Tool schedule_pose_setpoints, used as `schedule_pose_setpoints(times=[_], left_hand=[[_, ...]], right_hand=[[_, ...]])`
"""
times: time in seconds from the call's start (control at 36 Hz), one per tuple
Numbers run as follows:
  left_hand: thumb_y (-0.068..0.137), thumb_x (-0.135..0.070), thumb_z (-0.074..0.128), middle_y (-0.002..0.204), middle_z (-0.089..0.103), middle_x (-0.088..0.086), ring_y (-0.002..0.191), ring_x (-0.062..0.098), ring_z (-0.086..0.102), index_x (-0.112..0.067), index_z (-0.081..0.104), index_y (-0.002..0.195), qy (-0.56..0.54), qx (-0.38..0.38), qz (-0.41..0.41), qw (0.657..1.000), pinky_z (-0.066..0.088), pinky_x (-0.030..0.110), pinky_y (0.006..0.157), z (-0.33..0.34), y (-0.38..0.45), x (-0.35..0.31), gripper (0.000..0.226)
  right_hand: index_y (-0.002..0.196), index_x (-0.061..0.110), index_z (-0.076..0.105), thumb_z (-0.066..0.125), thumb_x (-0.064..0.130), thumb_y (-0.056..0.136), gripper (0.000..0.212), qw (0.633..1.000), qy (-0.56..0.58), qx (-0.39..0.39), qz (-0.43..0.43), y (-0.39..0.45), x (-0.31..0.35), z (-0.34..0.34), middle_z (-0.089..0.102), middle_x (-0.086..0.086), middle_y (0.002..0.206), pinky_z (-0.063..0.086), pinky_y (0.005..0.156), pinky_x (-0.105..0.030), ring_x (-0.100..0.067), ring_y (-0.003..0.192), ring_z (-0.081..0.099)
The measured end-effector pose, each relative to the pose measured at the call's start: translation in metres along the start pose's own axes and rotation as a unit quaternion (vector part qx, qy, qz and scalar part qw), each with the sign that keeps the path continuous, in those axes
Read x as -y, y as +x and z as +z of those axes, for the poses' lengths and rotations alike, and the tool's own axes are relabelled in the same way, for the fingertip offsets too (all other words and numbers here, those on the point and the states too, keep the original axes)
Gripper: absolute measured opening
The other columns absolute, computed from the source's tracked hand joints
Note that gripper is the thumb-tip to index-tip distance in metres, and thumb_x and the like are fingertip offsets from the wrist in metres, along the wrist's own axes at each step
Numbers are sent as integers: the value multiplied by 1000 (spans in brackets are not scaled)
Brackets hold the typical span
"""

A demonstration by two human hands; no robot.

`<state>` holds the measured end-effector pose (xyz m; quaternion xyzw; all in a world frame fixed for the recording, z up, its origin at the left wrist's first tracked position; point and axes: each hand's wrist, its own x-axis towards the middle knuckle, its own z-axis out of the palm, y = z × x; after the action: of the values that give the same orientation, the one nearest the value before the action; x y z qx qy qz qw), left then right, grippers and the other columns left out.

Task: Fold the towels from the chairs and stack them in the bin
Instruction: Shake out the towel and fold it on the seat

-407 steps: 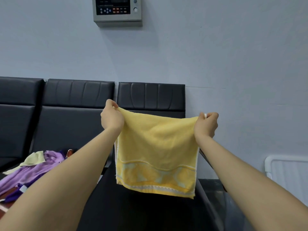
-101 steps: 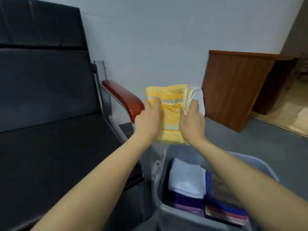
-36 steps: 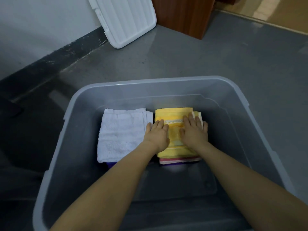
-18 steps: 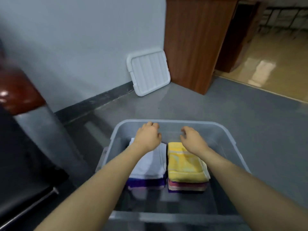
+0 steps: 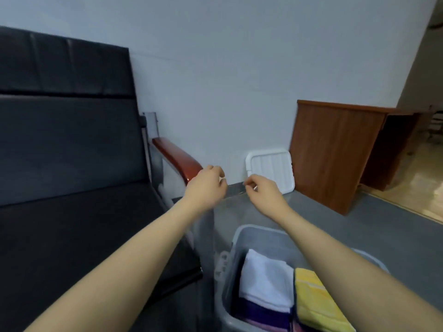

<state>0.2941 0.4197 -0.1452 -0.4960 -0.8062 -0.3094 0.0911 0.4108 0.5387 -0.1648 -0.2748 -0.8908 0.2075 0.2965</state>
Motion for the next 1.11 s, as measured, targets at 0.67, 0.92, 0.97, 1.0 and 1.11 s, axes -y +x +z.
schedule_pose_setpoints(times=[0.67, 0.92, 0.97, 1.0, 1.11], left_hand=[[94, -26, 41, 100, 61, -1, 88, 20, 58, -16, 55, 100, 104, -137, -349, 921, 50, 35, 76, -241, -168, 244, 18], [90, -21, 42, 94, 64, 13, 89, 32, 60, -8, 58, 93, 165, -172, -450, 861, 47, 34, 76, -291, -250, 338, 20], [88, -25, 37, 82, 60, 13, 81, 34, 60, -11, 59, 101, 179, -164, -466, 851, 47, 31, 71, -297, -271, 368, 29], [87, -26, 37, 79, 59, 11, 78, 34, 60, -11, 58, 97, 187, -168, -477, 842, 48, 32, 71, -299, -283, 382, 27], [86, -12, 45, 90, 65, 14, 84, 33, 61, -6, 57, 76, 233, -181, -513, 806, 40, 32, 61, -309, -315, 414, 17]], right_hand=[[104, 21, 61, 43, 18, 96, 20, 941, 111, 209, -241, 12, 335, 215, 60, 6, 97, 52, 77, -36, -14, 82, 58], [98, 19, 61, 43, 16, 93, 18, 883, 158, 293, -330, -24, 456, 322, 59, 5, 94, 51, 79, -37, -17, 87, 57], [98, 19, 61, 44, 16, 93, 18, 870, 164, 312, -344, -35, 478, 347, 60, 5, 99, 51, 82, -38, -17, 92, 57], [99, 18, 62, 45, 16, 92, 18, 864, 168, 320, -351, -40, 488, 360, 61, 4, 102, 50, 84, -39, -18, 95, 57], [102, 16, 65, 47, 14, 91, 21, 839, 191, 340, -380, -57, 519, 404, 63, 0, 108, 47, 89, -38, -21, 101, 57]])
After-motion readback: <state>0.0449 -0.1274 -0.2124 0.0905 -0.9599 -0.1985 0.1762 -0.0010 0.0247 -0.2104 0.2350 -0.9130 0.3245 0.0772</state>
